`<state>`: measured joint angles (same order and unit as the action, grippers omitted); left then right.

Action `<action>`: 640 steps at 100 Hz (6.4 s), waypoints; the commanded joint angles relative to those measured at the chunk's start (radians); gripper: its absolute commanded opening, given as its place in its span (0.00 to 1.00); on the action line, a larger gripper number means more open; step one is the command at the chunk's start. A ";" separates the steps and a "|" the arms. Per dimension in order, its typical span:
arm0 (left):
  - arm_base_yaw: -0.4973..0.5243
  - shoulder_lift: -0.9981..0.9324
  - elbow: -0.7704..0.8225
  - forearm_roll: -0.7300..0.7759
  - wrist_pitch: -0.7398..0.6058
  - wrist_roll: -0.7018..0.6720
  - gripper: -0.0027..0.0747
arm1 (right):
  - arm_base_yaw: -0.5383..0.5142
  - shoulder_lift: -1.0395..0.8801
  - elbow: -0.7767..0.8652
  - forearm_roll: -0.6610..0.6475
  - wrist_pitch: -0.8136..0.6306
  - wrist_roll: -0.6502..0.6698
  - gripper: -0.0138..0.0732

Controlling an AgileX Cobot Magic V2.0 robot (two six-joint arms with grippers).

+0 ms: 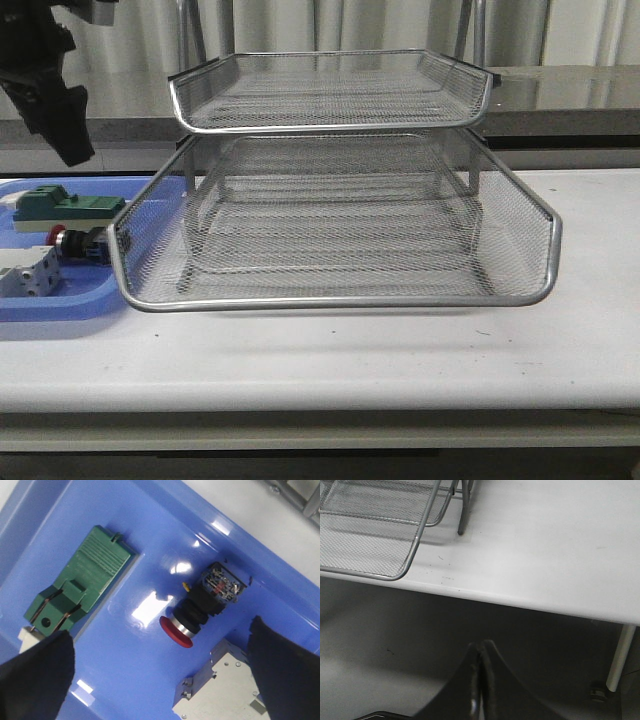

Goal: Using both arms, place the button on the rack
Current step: 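Lower the left gripper over the red push button in the blue tray, then grasp the red push button with the left gripper and lift it, then carry the button with the left gripper over the pulled-out mesh tray, then lower the button onto the mesh tray and open the left gripper, then raise and withdraw the left gripper from the rack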

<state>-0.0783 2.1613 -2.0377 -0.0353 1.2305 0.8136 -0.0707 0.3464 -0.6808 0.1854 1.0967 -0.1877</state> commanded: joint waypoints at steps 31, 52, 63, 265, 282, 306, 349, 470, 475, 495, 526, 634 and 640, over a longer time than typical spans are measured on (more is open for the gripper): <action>-0.050 0.054 -0.038 -0.013 0.018 0.097 0.89 | -0.005 0.011 -0.033 0.007 -0.057 -0.001 0.08; -0.050 0.097 -0.038 -0.011 0.015 0.097 0.89 | -0.005 0.011 -0.033 0.007 -0.057 -0.001 0.08; -0.050 0.113 -0.038 -0.011 0.010 0.099 0.89 | -0.005 0.011 -0.033 0.007 -0.057 -0.001 0.08; -0.004 -0.235 -0.066 -0.040 0.051 -0.094 0.06 | -0.005 0.011 -0.033 0.007 -0.057 -0.001 0.08; -0.006 -0.397 0.094 -0.067 0.051 -0.094 0.06 | -0.005 0.011 -0.033 0.007 -0.057 -0.001 0.08; -0.090 -0.557 0.260 -0.067 0.051 -0.094 0.06 | -0.005 0.011 -0.033 0.007 -0.057 -0.001 0.08; -0.448 -0.511 0.288 -0.119 0.044 -0.094 0.06 | -0.005 0.011 -0.033 0.007 -0.057 -0.001 0.08; -0.625 -0.266 0.281 -0.091 -0.134 -0.086 0.66 | -0.005 0.011 -0.033 0.007 -0.057 -0.001 0.08; -0.625 -0.270 0.270 -0.089 -0.110 -0.086 0.66 | -0.005 0.011 -0.033 0.007 -0.057 -0.001 0.08; -0.590 -0.336 0.225 -0.081 -0.009 -0.160 0.66 | -0.005 0.011 -0.033 0.007 -0.057 -0.001 0.08; -0.365 -0.532 0.225 -0.078 0.050 -0.242 0.66 | -0.005 0.011 -0.033 0.007 -0.057 -0.001 0.08; 0.103 -1.852 1.652 -0.328 -1.054 -0.308 0.66 | -0.005 0.011 -0.033 0.007 -0.057 -0.001 0.08; 0.103 -1.885 1.701 -0.328 -1.094 -0.308 0.66 | -0.005 0.011 -0.033 0.007 -0.057 -0.001 0.08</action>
<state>0.0250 0.3162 -0.3755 -0.3424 0.2877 0.5164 -0.0707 0.3464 -0.6808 0.1854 1.0984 -0.1877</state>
